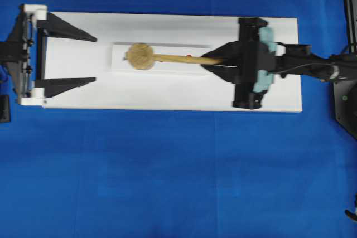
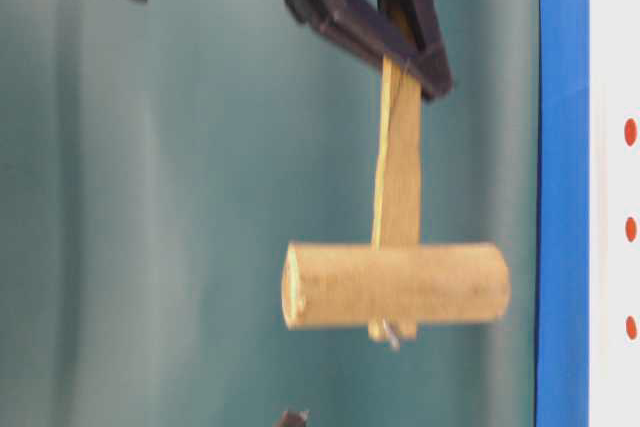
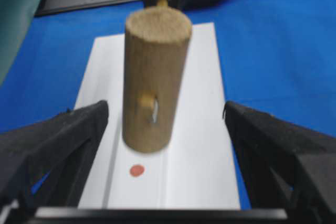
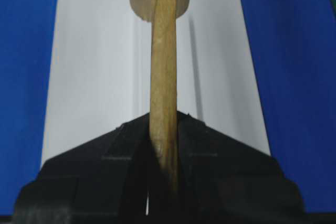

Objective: Hit the mark with a hammer.

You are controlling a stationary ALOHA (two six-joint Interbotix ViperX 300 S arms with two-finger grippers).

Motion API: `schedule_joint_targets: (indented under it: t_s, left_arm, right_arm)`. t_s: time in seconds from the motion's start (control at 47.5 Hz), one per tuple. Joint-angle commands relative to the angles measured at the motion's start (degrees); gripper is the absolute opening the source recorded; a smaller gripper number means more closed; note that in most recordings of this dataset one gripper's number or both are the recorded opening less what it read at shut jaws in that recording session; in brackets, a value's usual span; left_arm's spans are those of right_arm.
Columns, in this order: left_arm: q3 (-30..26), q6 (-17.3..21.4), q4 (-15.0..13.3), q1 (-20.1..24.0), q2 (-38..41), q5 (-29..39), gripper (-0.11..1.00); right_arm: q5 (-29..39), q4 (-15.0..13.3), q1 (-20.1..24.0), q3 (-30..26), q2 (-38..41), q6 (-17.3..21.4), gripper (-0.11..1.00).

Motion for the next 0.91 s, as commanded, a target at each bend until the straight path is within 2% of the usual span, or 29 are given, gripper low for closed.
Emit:
schedule_joint_targets:
  t_s: [0.0,0.274,0.569,0.885]
  left_arm:
    - [0.35,-0.18,0.0,0.09,-2.9,2.55,0.89]
    - [2.29,-0.35,0.0,0.09,-7.91,8.0,0.89]
    - [2.9,-0.53,0.0,0.09,-9.14,8.17,0.89]
    - [2.99,-3.16,-0.09,0.18,-9.14,8.7,0.89]
  right_arm:
    - [-0.62,0.88,0.09,0.44,-3.34,0.18,0.02]
    - [-0.53,2.64,0.09,1.85,-5.1,0.18,0.02]
    - [-3.08,2.64,-0.62,1.32,-4.31,0.18,0.02]
    - [-3.25,2.72,-2.2,1.05,-4.13,0.18,0.02]
